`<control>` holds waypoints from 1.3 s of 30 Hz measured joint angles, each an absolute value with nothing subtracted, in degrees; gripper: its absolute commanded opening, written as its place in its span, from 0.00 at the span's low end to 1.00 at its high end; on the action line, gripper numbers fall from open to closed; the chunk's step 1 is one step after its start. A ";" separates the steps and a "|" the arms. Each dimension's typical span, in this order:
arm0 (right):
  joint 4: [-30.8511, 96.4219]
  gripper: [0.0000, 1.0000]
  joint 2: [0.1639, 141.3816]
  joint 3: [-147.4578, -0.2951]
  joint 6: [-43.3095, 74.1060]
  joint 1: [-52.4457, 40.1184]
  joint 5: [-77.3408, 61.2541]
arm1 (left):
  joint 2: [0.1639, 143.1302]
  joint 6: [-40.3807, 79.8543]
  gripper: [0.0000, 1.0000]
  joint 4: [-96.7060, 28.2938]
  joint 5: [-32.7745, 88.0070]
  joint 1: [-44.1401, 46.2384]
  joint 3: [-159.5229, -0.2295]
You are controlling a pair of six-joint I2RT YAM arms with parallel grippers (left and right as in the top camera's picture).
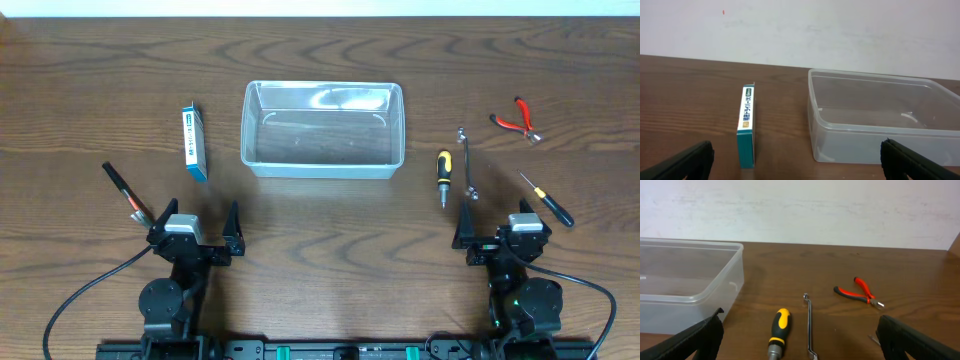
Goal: Pack container
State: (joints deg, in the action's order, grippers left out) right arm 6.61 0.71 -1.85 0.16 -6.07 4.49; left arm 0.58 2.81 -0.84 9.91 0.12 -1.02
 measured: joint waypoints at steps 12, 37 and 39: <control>6.61 0.99 0.71 -1.85 0.16 -6.07 4.47 | 0.58 2.81 0.98 -0.84 9.89 0.12 -1.02; 32.95 0.99 31.53 -35.40 5.32 -6.07 -1.19 | 17.65 5.76 0.98 -29.67 8.36 0.12 -28.75; 38.96 0.99 40.21 -43.11 4.97 -6.07 -1.30 | 23.75 5.74 0.98 -35.57 8.19 0.12 -34.94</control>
State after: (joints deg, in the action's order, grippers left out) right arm 38.96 40.21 -43.11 4.97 -6.07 -1.30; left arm 23.75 5.74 -35.57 8.19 0.12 -34.94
